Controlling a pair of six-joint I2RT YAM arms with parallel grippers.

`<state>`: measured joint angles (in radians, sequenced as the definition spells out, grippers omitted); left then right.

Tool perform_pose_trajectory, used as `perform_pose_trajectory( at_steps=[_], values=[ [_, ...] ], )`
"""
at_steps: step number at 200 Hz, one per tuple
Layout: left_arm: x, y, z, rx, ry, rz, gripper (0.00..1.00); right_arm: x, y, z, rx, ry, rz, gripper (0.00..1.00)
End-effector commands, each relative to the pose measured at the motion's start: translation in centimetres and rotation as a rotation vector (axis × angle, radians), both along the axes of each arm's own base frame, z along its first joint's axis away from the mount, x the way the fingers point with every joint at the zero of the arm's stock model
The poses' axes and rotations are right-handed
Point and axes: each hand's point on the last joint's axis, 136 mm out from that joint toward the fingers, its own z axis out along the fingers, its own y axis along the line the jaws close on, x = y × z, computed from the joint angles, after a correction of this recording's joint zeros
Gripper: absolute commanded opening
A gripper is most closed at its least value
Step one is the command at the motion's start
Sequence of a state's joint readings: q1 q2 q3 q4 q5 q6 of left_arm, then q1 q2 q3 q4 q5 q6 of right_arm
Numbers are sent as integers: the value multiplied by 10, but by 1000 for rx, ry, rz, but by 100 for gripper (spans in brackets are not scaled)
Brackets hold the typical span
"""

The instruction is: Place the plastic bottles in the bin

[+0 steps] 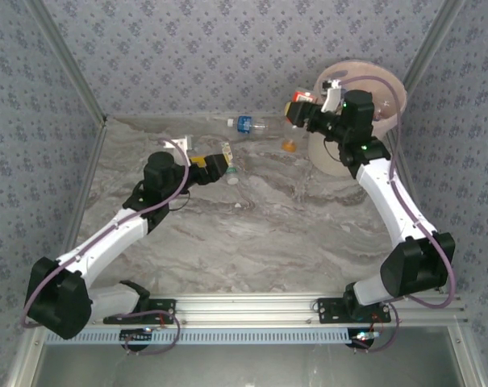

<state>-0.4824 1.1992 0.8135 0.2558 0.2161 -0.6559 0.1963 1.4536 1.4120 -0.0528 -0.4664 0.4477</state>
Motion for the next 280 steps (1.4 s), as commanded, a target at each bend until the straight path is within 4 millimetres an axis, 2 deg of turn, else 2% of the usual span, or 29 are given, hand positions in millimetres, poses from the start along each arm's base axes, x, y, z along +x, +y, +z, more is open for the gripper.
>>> perform_pose_trajectory(
  at_steps=[1, 33, 58, 91, 125, 159, 187, 200, 217, 232, 246, 280],
  values=[
    [6, 19, -12, -4, 54, 93, 98, 8, -26, 30, -45, -68, -88, 38],
    [8, 24, -21, 9, 91, 118, 98, 28, -62, 48, -61, -90, -194, 39],
    [8, 24, -23, 16, 98, 116, 98, 47, -94, 53, -49, -82, -272, 39],
    [8, 25, -24, 27, 106, 118, 98, 74, -138, 44, -55, -42, -388, 41],
    [9, 26, -27, 39, 111, 123, 98, 103, -175, 18, -60, 55, -489, 43],
    [12, 25, -27, 47, 108, 126, 98, 129, -186, -6, -49, 141, -521, 46],
    [15, 24, -28, 53, 115, 125, 98, 152, -181, -10, 10, 171, -500, 51],
    [14, 23, -30, 56, 117, 121, 98, 162, -179, -11, 35, 179, -491, 56],
    [15, 24, -30, 59, 119, 122, 98, 173, -177, -17, 51, 213, -477, 69],
    [14, 25, -32, 63, 124, 125, 98, 175, -177, -20, 61, 244, -480, 78],
    [14, 26, -33, 66, 129, 129, 98, 173, -179, -16, 62, 239, -503, 83],
    [14, 26, -36, 69, 133, 128, 98, 160, -185, -1, 41, 208, -523, 86]
  ],
)
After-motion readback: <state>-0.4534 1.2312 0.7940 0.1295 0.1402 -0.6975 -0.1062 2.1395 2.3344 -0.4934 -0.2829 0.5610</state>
